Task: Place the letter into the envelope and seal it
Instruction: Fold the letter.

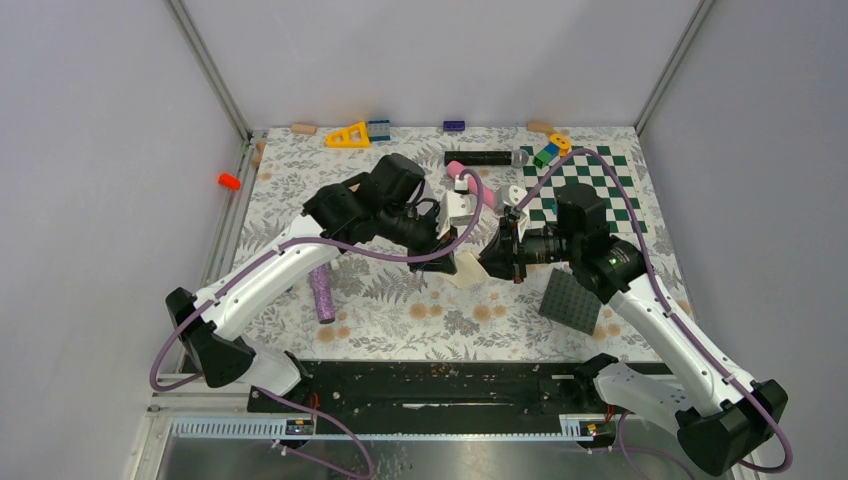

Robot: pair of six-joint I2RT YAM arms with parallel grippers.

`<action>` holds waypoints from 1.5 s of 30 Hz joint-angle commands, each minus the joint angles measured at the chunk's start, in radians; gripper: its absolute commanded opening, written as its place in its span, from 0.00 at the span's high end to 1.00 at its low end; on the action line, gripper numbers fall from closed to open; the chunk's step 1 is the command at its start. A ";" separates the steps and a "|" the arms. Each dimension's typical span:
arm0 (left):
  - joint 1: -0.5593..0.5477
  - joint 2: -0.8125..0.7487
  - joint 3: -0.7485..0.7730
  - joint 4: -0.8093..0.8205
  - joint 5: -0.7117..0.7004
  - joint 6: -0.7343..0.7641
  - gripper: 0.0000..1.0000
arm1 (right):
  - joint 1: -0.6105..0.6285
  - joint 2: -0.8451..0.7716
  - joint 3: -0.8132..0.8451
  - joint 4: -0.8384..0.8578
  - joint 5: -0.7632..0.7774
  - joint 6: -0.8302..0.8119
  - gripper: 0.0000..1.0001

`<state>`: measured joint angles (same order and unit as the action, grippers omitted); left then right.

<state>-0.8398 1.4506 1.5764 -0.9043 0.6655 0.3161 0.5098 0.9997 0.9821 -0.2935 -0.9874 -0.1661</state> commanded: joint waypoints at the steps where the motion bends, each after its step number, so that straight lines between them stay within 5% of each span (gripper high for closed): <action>1: -0.005 0.002 0.038 -0.011 0.067 0.023 0.96 | 0.007 -0.001 0.010 0.045 -0.005 0.006 1.00; 5: -0.004 -0.004 0.030 -0.021 0.078 0.033 1.00 | 0.007 -0.006 0.008 0.044 0.040 -0.024 0.94; 7: -0.004 -0.011 0.026 -0.020 0.077 0.035 1.00 | 0.007 -0.012 0.018 0.013 0.066 -0.067 0.71; 9: -0.003 -0.018 0.020 -0.020 0.071 0.035 1.00 | 0.007 -0.024 0.038 -0.040 0.139 -0.147 0.36; 14: -0.004 -0.034 0.009 -0.020 0.041 0.038 1.00 | 0.007 -0.062 0.099 -0.210 0.310 -0.365 0.05; 26: -0.008 -0.050 -0.028 0.057 -0.122 -0.007 1.00 | 0.004 -0.030 0.293 -0.542 0.212 -0.509 0.02; 31: -0.015 -0.057 -0.033 0.068 -0.135 -0.013 1.00 | 0.004 -0.019 0.210 -0.355 0.083 -0.333 0.03; 42: -0.050 -0.068 -0.059 0.049 -0.110 0.024 1.00 | 0.004 0.001 0.049 -0.022 0.106 -0.120 0.03; 45: -0.058 -0.063 -0.054 0.039 -0.106 0.036 1.00 | 0.004 0.011 0.032 -0.002 0.077 -0.102 0.13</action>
<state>-0.8856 1.4109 1.5158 -0.8753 0.5522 0.3229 0.5102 1.0012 1.0302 -0.4118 -0.8581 -0.3393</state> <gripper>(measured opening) 0.009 0.948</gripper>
